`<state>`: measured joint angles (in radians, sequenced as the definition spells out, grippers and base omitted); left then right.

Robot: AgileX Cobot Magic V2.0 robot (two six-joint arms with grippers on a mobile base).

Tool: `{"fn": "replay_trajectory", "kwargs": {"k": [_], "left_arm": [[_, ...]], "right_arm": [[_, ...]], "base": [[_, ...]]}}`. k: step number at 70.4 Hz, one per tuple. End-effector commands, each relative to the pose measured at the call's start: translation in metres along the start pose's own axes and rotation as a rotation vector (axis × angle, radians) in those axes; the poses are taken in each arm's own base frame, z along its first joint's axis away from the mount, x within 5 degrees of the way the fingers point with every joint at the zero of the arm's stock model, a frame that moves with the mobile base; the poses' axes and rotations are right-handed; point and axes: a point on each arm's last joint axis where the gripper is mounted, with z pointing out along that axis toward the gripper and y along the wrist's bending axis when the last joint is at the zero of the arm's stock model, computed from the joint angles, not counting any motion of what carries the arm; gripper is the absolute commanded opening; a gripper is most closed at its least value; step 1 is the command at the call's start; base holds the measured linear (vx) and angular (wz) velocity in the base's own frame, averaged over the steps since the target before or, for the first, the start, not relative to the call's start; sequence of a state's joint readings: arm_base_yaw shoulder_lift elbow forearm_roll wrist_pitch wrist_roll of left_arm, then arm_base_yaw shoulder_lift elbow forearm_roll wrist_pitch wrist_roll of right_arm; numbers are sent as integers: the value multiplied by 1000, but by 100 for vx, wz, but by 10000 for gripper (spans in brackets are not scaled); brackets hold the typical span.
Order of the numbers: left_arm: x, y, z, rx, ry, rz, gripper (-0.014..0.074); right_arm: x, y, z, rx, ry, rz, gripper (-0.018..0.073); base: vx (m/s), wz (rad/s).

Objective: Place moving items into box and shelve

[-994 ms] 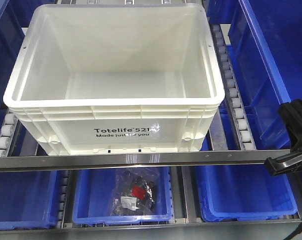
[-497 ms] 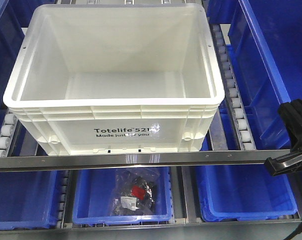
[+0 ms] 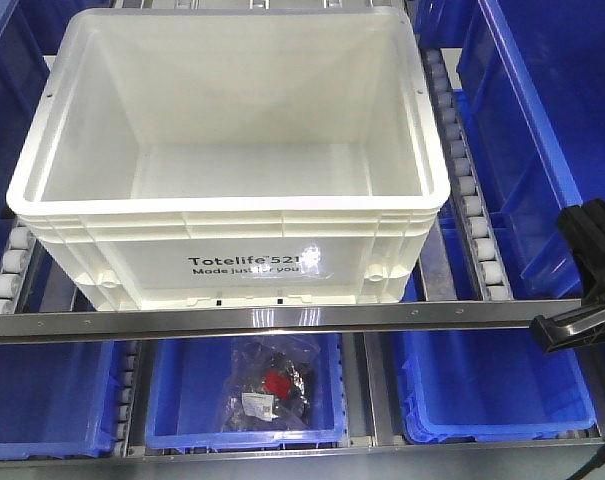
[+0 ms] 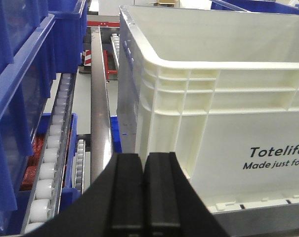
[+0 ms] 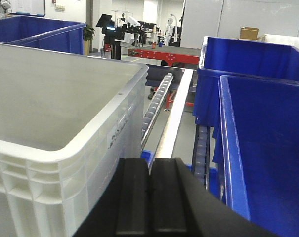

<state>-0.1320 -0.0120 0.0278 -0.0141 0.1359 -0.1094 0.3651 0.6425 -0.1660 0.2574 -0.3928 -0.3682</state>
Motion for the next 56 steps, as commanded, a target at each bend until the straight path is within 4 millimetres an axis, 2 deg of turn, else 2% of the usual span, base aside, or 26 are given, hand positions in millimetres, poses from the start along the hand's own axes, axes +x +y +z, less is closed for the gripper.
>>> {"fn": "replay_trajectory", "kwargs": {"k": [1,49,56], "left_arm": [[-2,0,0,14,-71,-14,-27],[-2,0,0,14,-71,-14,-27],[-2,0,0,14,-71,-14,-26]], "right_arm": [[-17,-4,2,33,-108,-7,-15],[-17,-4,2,32,-108,-9,-15],[-18,0,2,-4,-121,-81,-15]], "base": [[0,0],[0,0],[0,0]]}}
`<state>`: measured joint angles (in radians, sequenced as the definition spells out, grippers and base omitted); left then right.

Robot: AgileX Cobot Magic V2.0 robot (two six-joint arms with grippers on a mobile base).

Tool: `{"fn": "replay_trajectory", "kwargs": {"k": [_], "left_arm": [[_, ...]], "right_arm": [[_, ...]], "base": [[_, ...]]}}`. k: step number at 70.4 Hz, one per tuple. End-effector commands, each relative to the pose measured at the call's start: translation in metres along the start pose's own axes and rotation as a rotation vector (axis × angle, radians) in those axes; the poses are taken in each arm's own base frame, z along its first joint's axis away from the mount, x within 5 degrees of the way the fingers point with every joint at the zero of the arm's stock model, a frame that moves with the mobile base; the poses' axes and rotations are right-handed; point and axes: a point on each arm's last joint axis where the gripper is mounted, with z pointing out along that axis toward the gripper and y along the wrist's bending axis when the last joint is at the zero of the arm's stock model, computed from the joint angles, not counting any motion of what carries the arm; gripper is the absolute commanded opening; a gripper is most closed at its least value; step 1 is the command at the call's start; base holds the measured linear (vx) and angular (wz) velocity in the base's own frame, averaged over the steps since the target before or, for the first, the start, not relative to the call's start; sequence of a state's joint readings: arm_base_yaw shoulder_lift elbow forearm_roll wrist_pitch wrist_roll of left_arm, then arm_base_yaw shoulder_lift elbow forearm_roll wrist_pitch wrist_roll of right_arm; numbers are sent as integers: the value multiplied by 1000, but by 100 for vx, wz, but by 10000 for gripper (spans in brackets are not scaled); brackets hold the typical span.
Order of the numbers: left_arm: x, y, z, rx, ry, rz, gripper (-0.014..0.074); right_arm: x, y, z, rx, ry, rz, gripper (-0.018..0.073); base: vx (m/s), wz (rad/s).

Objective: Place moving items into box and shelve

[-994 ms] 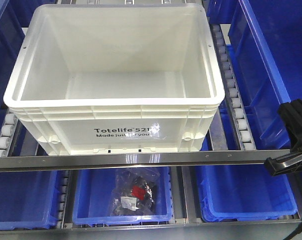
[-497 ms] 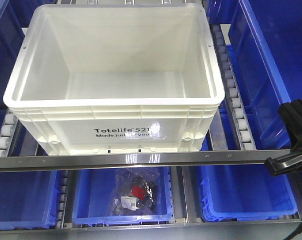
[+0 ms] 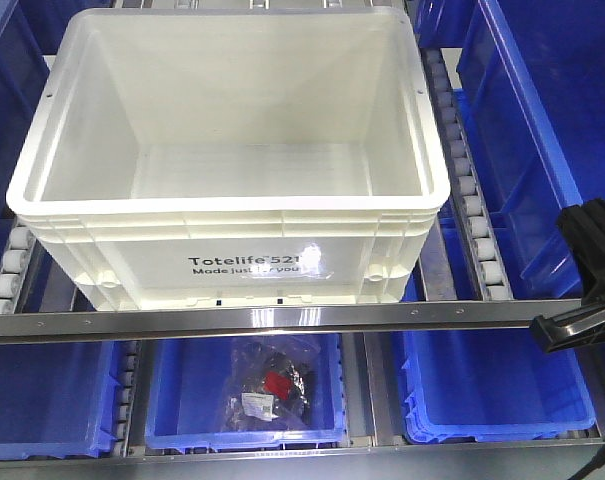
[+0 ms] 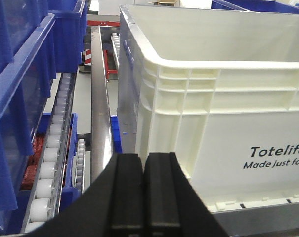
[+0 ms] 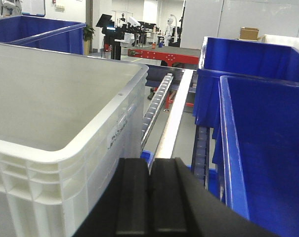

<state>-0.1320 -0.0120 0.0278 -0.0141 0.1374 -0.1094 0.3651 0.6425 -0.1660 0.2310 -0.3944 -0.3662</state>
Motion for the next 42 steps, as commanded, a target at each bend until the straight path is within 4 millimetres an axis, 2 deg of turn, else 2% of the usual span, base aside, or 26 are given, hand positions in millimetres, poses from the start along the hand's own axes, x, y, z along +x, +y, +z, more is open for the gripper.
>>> {"fn": "replay_trajectory", "kwargs": {"k": [1,10,16,25,29,42], "left_arm": [[-2,0,0,14,-73,-14,-26],[-2,0,0,14,-73,-14,-26],[-2,0,0,14,-73,-14,-26],[-2,0,0,14,-73,-14,-26],[-2,0,0,14,-73,-14,-26],[-2,0,0,14,-75,-14,-27]], "right_arm": [[-18,0,2,-10,-123,-80,-15],[-16,8,-1,-97,-120,-60,-15],[3,9,-15,-98,-76,19,-15],[34,8,-45,-59,-127,102,-15],[36,7,-53,-61,-96,111,-15],[40,7,-73,-68,-143,88,-15]], "base": [[0,0],[0,0],[0,0],[0,0],[0,0],[0,0]]}}
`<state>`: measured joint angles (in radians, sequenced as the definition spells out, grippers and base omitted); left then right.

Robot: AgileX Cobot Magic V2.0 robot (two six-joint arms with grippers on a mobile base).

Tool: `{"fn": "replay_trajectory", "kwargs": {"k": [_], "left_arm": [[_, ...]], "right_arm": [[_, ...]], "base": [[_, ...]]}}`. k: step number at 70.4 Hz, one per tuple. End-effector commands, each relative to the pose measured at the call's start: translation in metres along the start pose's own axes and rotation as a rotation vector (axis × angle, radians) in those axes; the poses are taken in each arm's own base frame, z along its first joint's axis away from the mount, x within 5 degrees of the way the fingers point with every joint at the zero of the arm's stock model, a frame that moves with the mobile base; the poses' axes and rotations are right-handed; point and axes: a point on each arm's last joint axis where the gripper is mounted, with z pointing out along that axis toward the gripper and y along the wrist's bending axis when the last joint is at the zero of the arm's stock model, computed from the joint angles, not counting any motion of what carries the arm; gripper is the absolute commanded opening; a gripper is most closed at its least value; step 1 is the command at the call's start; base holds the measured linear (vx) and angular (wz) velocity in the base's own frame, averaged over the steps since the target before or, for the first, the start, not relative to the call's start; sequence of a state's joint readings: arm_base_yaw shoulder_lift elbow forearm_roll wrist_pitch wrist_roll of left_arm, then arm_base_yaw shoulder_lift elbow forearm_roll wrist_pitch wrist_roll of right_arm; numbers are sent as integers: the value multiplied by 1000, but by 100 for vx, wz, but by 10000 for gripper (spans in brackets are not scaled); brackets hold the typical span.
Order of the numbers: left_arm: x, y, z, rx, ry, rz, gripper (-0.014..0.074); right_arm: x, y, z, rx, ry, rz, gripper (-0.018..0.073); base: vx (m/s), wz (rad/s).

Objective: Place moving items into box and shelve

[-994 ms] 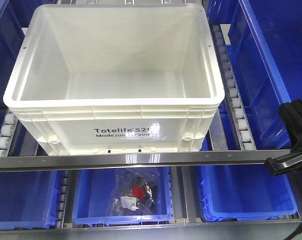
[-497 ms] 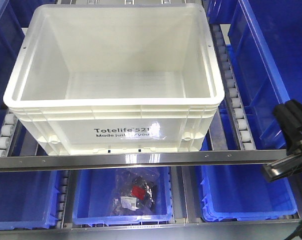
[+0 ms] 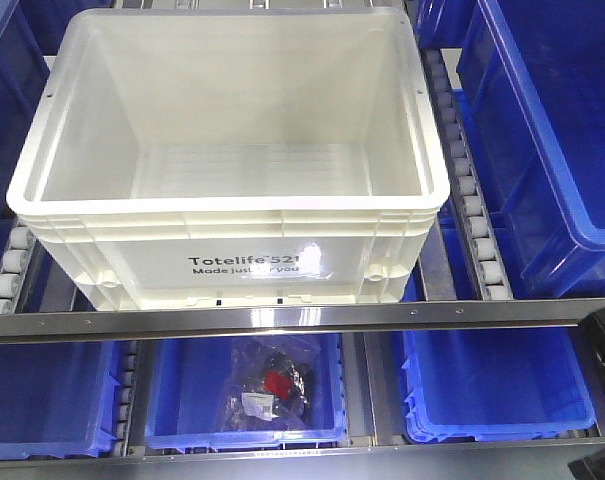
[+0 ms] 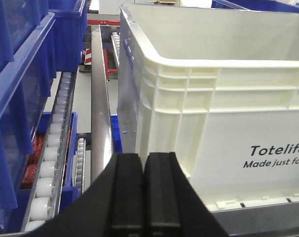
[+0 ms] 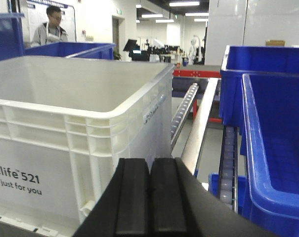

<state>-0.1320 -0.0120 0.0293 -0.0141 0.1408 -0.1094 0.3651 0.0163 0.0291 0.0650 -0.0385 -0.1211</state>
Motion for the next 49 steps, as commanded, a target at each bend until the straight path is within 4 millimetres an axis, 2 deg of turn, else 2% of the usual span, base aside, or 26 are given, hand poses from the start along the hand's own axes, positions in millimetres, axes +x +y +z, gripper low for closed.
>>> {"fn": "replay_trajectory", "kwargs": {"k": [1,49], "left_arm": [[-3,-1,0,14,-78,-14,-27],[-3,-1,-1,14,-78,-14,-27]], "right_arm": [[-2,0,-3,5,-45,-14,-15],[-1,0,-2,4,-35,-20,-15]], "base": [[0,0],[0,0]]}}
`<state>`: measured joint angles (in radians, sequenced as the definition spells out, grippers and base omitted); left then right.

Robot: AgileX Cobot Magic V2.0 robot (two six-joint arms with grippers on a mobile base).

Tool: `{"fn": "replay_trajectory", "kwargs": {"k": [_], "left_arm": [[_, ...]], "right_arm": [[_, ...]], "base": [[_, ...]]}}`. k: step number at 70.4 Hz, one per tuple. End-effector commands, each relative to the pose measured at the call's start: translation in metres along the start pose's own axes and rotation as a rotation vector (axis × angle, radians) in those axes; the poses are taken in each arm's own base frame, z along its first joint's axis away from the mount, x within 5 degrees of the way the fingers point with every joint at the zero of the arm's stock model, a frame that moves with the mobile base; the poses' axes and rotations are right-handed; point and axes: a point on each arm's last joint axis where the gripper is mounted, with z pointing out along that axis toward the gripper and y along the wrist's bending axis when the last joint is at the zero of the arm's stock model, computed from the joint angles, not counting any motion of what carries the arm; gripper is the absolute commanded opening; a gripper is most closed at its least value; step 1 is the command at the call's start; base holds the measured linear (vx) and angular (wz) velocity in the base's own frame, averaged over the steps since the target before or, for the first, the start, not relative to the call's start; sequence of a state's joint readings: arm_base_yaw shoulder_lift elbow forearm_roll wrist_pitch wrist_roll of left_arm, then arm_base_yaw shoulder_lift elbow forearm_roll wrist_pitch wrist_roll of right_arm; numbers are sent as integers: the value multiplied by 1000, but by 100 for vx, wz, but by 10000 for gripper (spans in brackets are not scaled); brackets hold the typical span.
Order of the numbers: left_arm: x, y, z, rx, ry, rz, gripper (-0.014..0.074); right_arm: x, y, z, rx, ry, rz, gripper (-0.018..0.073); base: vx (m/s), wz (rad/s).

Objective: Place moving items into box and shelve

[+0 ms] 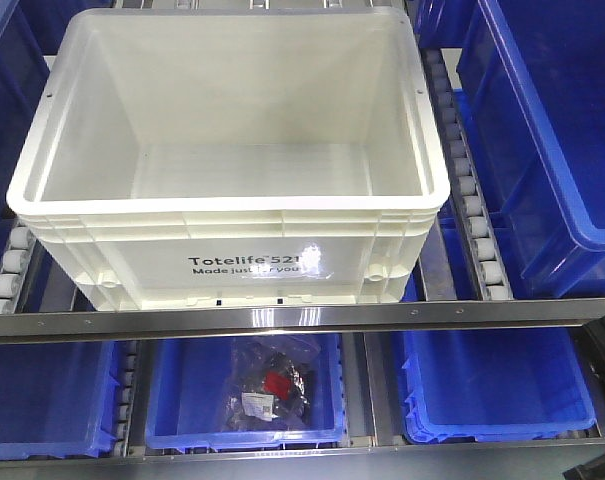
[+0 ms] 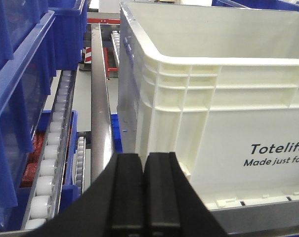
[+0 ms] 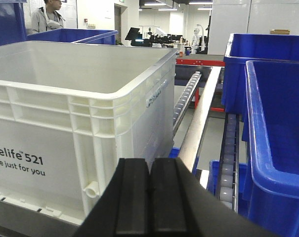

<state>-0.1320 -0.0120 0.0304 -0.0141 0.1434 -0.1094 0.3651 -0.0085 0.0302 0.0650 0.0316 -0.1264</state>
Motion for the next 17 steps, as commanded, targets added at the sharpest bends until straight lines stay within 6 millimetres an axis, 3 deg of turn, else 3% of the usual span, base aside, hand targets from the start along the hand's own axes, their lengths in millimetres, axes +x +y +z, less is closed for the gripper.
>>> {"fn": "replay_trajectory", "kwargs": {"k": [1,17], "left_arm": [[-4,-1,-1,15,-82,-14,-27],[-4,-1,-1,15,-82,-14,-27]], "right_arm": [[-6,-1,0,12,-80,-15,-15],[-6,-1,0,12,-80,-15,-15]], "base": [[0,0],[0,0]]}}
